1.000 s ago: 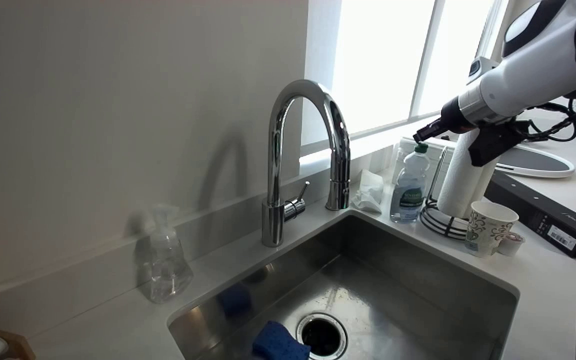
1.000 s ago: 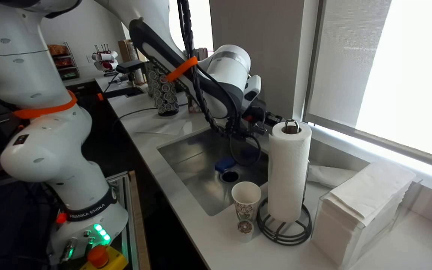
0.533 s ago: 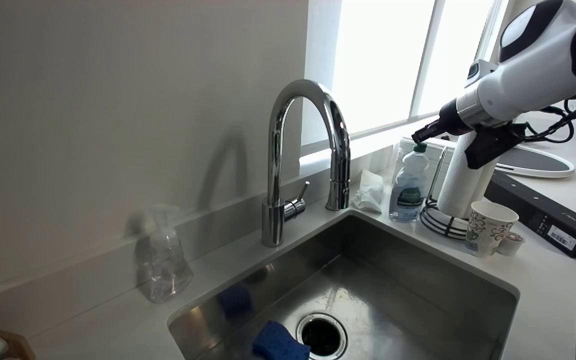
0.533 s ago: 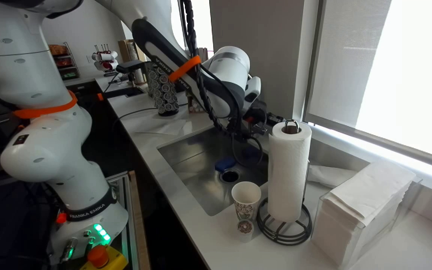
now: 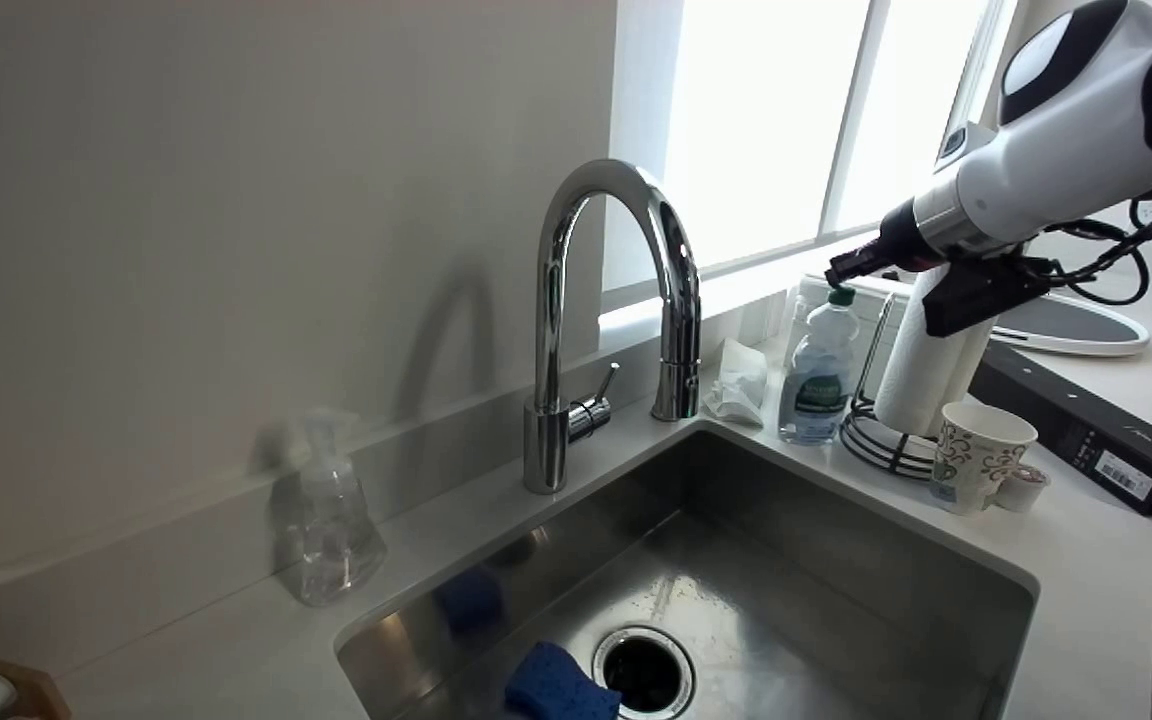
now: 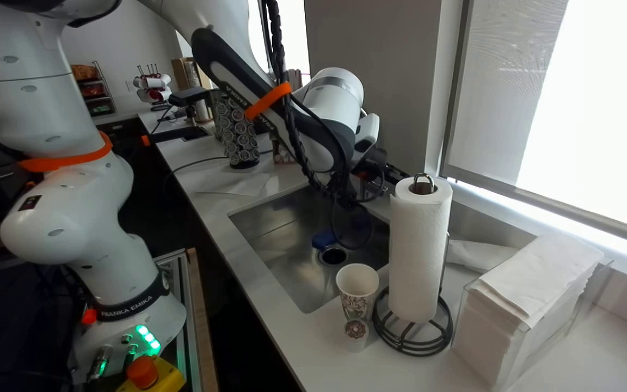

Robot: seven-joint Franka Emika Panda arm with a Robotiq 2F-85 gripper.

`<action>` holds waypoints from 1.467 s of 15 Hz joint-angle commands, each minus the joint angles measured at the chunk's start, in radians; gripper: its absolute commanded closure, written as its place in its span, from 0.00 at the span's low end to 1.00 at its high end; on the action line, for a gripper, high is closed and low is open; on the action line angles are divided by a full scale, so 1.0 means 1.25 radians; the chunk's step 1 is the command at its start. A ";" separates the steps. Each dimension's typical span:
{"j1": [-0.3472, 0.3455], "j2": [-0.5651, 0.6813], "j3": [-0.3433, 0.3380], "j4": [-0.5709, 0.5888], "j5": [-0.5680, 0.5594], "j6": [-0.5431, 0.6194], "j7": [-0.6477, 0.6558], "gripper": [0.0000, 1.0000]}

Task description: Close the lid of the bottle

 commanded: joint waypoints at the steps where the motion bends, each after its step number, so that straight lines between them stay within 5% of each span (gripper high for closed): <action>1: -0.010 0.039 -0.005 -0.022 0.011 0.028 0.065 1.00; 10: 0.012 -0.038 0.026 -0.019 -0.026 -0.084 0.050 1.00; 16: 0.001 -0.133 0.019 -0.041 0.030 0.141 0.039 1.00; 17: -0.008 -0.149 0.015 -0.045 0.053 0.195 0.010 0.94; 18: -0.024 -0.166 0.013 -0.055 0.082 0.257 -0.036 0.72; 19: -0.048 -0.172 0.017 -0.061 0.097 0.322 -0.073 0.70; 20: -0.007 -0.185 -0.053 -0.092 0.169 0.370 -0.183 0.69; 21: -0.109 -0.187 0.041 -0.088 0.075 0.428 -0.096 0.63; 22: -0.147 -0.194 0.065 -0.099 0.014 0.468 -0.065 0.56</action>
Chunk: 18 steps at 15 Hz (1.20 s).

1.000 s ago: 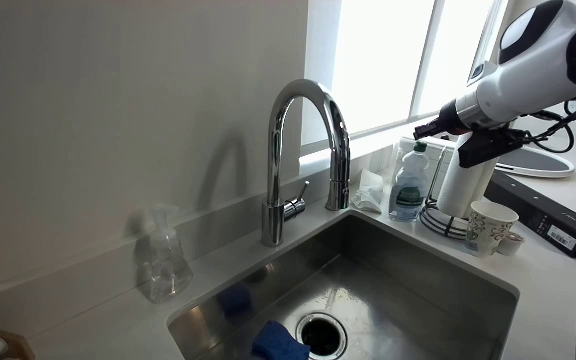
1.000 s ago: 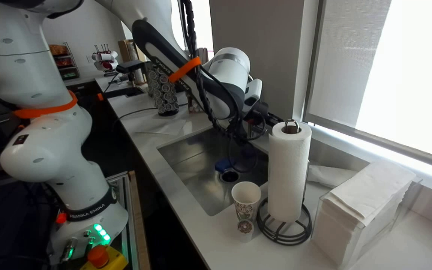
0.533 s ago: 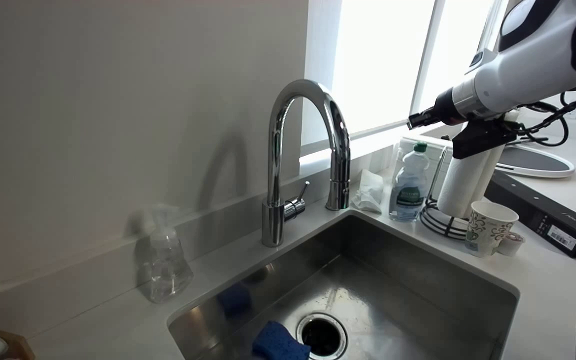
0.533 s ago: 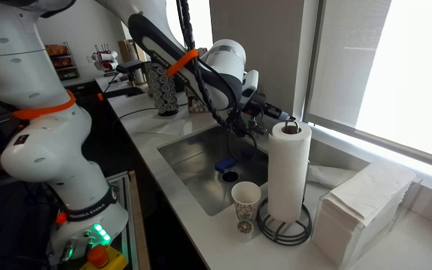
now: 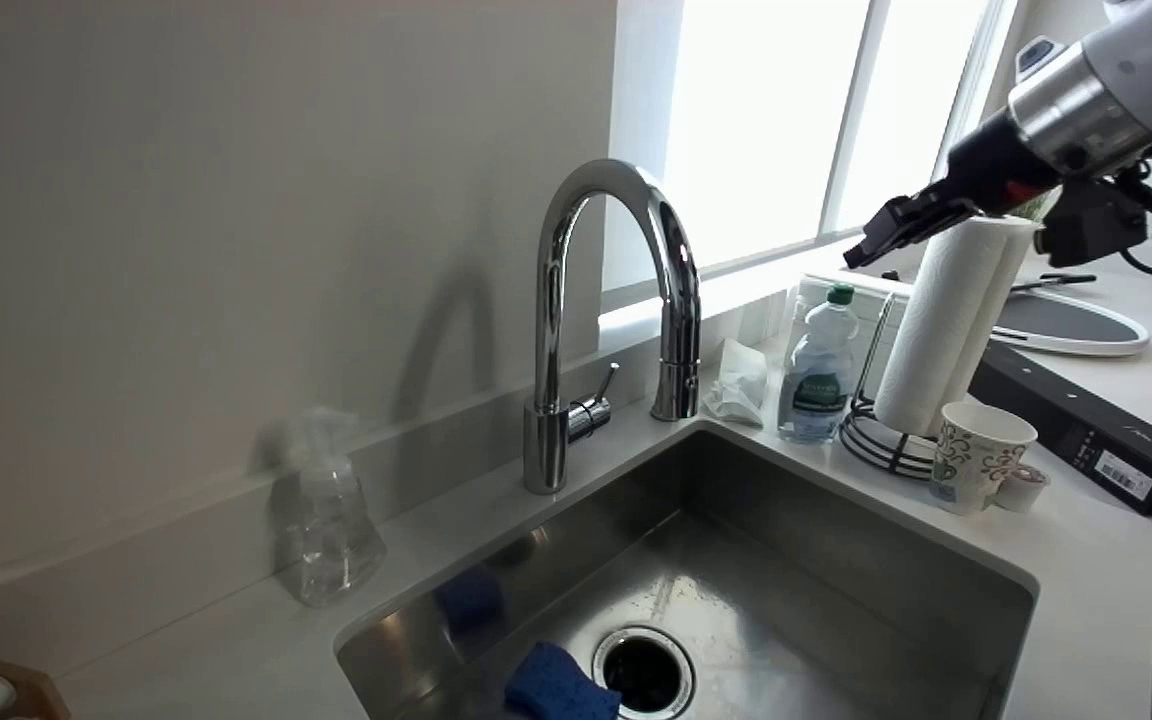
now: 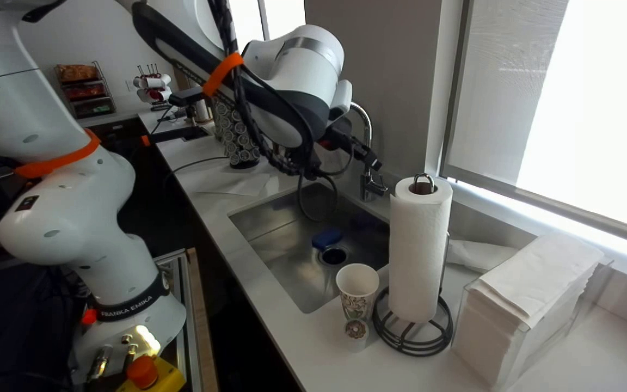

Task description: Close the lid of the bottle

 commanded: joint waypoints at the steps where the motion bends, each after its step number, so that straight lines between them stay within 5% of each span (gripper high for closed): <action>1: -0.151 -0.042 0.102 -0.040 -0.173 0.162 0.107 0.47; 2: -0.211 -0.053 0.153 -0.038 -0.236 0.213 0.152 0.40; 3: -0.287 -0.056 0.173 -0.084 -0.134 0.245 -0.006 0.34; 7: -0.536 -0.144 0.410 -0.174 -0.125 0.381 -0.020 0.03; 10: -0.702 -0.270 0.593 -0.205 -0.121 0.529 0.025 0.00; 13: -0.865 -0.382 0.766 -0.120 -0.114 0.706 0.036 0.00; 14: -0.714 -0.236 0.625 -0.155 -0.142 0.594 0.018 0.00; 18: -0.790 -0.321 0.721 -0.116 -0.151 0.641 0.047 0.00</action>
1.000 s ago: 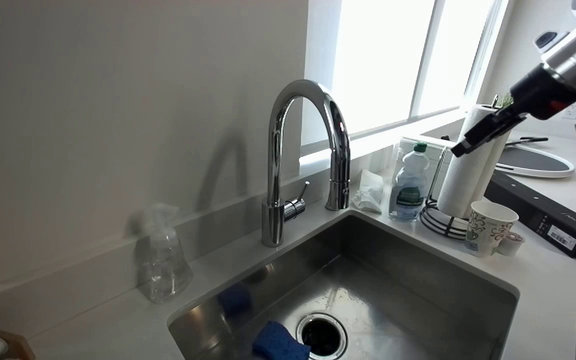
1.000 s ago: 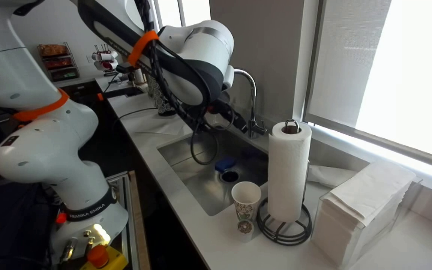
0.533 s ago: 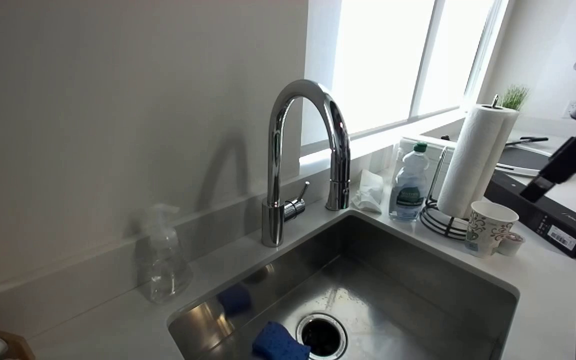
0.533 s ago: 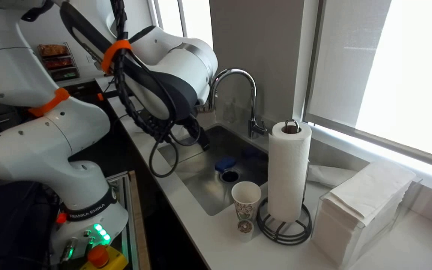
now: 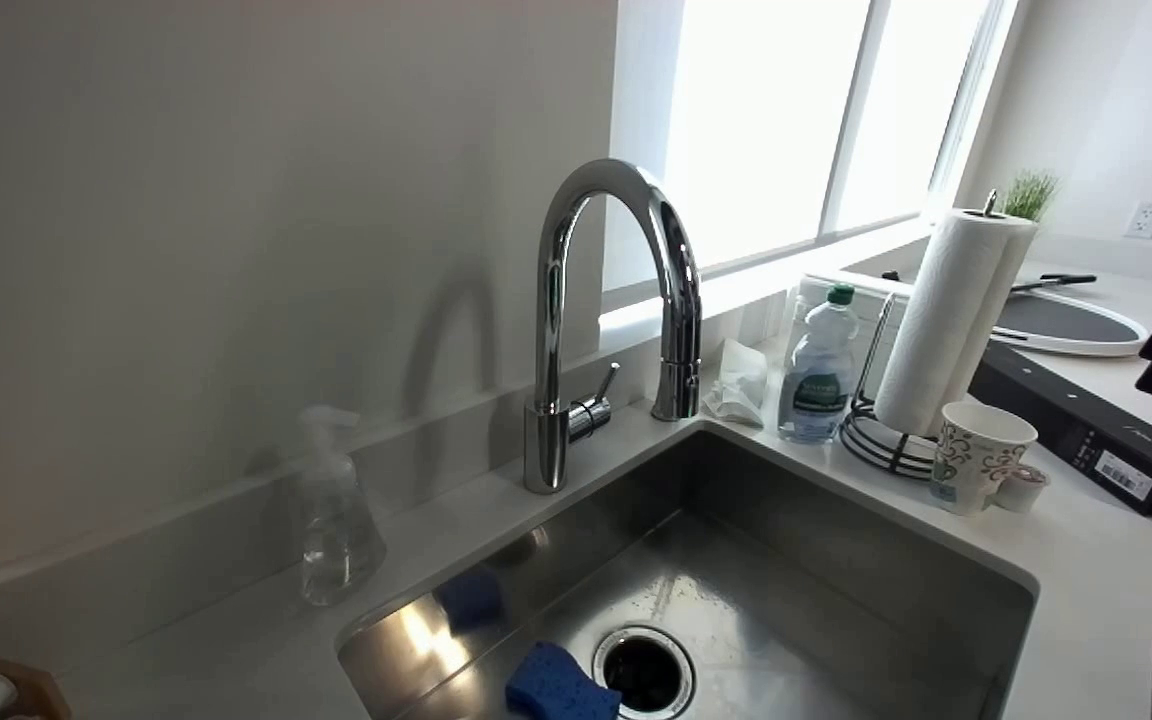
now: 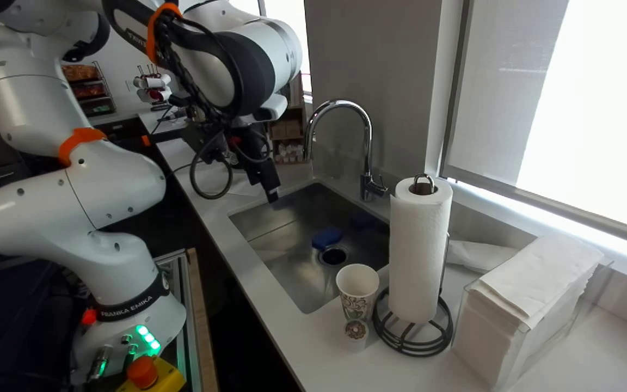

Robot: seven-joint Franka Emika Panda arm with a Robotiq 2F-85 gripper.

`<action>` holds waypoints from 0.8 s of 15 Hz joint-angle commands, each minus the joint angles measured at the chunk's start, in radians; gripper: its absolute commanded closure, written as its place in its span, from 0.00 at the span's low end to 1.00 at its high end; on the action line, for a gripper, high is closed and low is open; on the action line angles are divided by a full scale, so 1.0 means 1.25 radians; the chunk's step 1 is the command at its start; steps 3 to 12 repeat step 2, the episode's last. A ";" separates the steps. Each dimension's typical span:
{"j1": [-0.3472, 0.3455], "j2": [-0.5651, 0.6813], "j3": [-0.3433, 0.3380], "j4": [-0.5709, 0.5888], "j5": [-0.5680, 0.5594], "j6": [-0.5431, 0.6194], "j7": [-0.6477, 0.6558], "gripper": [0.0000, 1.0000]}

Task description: Close the lid of the bottle

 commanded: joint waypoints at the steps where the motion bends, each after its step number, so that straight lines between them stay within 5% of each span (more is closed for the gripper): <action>1: 0.055 0.036 -0.029 0.006 -0.040 -0.026 0.049 0.00; 12: 0.054 0.036 -0.028 0.005 -0.040 -0.026 0.049 0.00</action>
